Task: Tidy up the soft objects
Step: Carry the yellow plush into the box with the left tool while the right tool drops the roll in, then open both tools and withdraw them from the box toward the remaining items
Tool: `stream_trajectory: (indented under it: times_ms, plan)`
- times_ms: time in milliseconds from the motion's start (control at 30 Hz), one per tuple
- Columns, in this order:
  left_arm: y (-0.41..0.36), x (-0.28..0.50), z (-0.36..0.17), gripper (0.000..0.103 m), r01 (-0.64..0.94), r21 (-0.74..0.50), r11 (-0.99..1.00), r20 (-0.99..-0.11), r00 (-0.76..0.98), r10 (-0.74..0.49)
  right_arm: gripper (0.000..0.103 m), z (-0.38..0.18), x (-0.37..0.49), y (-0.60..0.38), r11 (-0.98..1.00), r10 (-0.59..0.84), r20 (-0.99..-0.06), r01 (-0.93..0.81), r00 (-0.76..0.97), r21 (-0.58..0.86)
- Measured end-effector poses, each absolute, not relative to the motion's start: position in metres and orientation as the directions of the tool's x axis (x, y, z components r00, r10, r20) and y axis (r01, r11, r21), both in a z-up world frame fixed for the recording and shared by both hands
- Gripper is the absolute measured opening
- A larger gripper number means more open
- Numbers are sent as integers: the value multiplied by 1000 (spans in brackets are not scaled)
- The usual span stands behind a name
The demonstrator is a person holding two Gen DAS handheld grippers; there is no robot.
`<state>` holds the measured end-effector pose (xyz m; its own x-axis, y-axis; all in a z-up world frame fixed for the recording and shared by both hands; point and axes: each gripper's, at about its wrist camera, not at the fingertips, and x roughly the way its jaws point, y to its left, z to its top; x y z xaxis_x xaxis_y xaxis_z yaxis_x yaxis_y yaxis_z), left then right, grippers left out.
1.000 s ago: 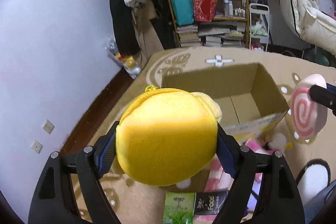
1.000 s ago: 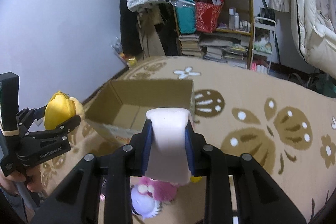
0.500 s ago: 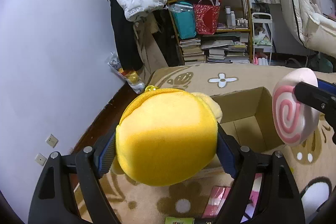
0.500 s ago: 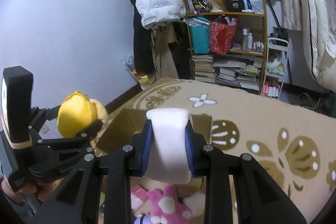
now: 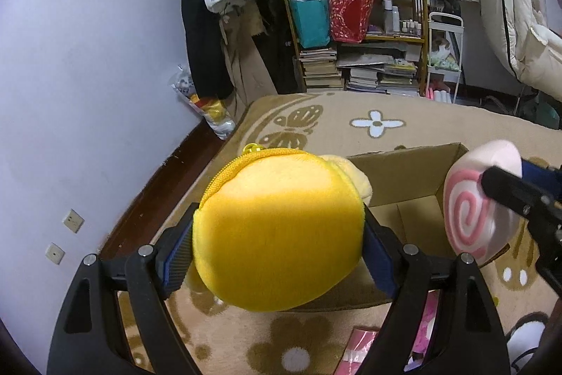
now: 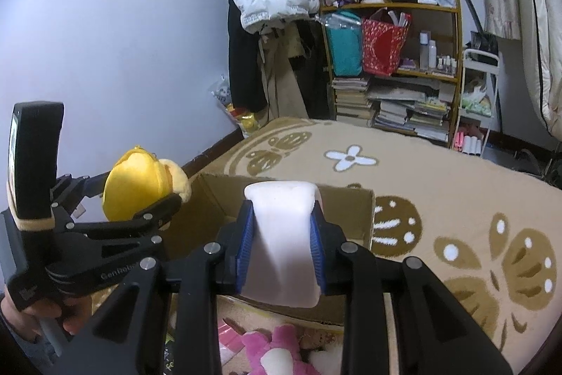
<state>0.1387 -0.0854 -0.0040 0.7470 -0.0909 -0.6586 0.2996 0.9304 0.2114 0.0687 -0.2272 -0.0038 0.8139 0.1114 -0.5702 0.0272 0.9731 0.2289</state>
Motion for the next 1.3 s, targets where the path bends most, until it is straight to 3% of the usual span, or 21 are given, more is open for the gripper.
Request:
stream_trajectory:
  times_ms: [500,600,700,767,967,1300]
  plan:
    - [-87,155,-19,88,287,228,930,-689,723,-53,39,-31,80,-239,968,121,-603,41,788,248]
    - [-83,153,-15,96,279,232,932,-680,731,-49,41,-32,80,-240,966,130,-601,36,788,255]
    - [-79,149,-8,101,248,250,936,-651,759,-27,53,-32,79,-241,965,133,-595,33,793,260]
    - [-77,147,-5,103,238,265,934,-644,765,-12,69,-28,75,-242,962,133,-575,35,807,272]
    - [-67,140,1,103,228,256,939,-655,755,-5,83,-21,67,-242,960,119,-567,50,815,274]
    - [-39,118,5,103,228,185,956,-713,700,-29,85,-16,43,-237,958,114,-600,72,792,276]
